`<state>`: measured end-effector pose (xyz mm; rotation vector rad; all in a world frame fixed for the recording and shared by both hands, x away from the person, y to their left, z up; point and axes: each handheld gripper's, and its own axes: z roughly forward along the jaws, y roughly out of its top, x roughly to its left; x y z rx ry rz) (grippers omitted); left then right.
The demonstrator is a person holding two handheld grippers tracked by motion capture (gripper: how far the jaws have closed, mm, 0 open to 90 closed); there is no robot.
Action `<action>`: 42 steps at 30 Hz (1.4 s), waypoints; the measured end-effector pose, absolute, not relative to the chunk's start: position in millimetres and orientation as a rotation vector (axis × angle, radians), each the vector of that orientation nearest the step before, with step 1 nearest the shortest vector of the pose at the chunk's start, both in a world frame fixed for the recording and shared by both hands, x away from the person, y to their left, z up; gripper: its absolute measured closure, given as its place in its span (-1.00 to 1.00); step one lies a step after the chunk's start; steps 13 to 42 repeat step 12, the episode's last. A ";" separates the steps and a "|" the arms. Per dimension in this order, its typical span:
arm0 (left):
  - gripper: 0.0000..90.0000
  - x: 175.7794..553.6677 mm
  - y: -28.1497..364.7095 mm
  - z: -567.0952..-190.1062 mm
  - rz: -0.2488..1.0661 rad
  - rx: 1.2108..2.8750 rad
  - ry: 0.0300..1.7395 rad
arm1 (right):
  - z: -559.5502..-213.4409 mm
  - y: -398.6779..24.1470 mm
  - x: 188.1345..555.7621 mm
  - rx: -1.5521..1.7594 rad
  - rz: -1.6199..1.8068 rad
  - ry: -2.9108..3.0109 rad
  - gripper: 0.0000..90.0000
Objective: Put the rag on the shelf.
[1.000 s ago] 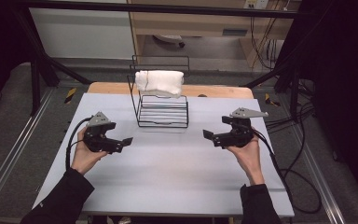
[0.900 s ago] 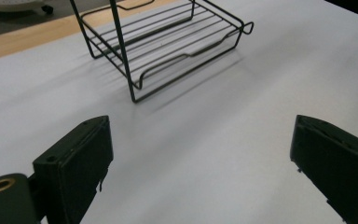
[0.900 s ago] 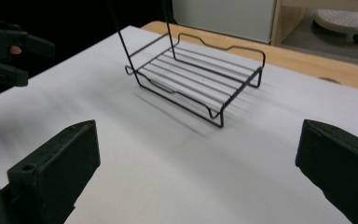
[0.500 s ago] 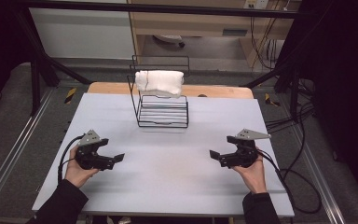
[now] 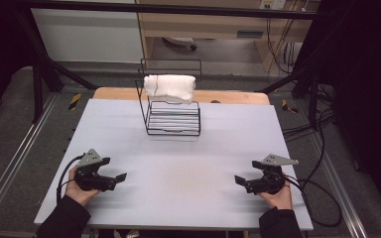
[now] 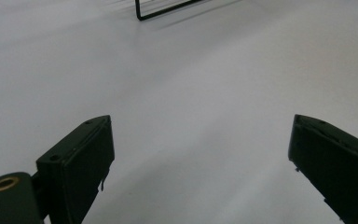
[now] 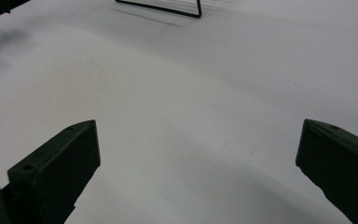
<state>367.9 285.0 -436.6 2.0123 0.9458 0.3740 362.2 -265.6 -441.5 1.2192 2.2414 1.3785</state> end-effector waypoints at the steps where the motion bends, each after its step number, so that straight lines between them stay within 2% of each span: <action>1: -0.84 367.6 285.0 -437.3 0.379 2.019 0.943 | -442.6 -267.2 362.0 1.213 1.378 2.243 -0.99; 42: -0.84 364.9 285.8 -439.5 0.374 2.011 0.940 | -447.0 -268.2 360.4 1.224 1.351 2.266 -0.99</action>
